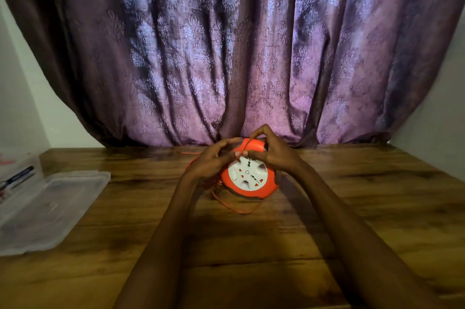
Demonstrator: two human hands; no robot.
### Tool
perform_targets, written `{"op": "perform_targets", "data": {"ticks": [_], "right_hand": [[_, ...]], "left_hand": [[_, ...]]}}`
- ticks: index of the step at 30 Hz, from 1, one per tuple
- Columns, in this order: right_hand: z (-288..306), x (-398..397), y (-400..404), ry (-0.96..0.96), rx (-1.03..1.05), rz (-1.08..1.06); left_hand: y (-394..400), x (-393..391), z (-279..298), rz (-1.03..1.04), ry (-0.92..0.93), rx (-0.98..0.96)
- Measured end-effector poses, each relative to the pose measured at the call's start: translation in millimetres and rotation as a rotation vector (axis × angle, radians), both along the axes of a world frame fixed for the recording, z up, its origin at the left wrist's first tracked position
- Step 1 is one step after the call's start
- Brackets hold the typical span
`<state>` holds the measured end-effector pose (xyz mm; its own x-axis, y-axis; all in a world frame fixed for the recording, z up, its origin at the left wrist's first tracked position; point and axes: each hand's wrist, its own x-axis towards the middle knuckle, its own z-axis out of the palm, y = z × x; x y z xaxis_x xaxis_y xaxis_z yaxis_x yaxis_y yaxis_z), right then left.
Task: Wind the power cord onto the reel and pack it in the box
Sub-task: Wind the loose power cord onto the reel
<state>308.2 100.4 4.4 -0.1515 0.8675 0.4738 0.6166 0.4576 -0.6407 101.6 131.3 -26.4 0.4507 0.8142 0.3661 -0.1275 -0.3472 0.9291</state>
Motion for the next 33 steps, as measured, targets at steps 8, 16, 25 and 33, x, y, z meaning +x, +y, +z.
{"op": "perform_targets", "data": {"ticks": [8, 16, 25, 33], "right_hand": [[-5.0, 3.9, 1.3, -0.151, 0.246, -0.149], [-33.5, 26.2, -1.0, -0.506, 0.444, -0.282], [-60.1, -13.2, -12.9, -0.520, -0.190, 0.117], [-17.9, -27.3, -1.7, 0.462, -0.005, 0.080]], "left_hand": [[6.0, -10.0, -3.4, 0.162, -0.136, -0.157], [14.9, -26.6, 9.7, 0.346, -0.659, -0.322], [20.0, -45.3, 20.9, 0.433, -1.029, -0.490], [21.7, -44.1, 19.1, 0.448, -0.950, -0.491]]}}
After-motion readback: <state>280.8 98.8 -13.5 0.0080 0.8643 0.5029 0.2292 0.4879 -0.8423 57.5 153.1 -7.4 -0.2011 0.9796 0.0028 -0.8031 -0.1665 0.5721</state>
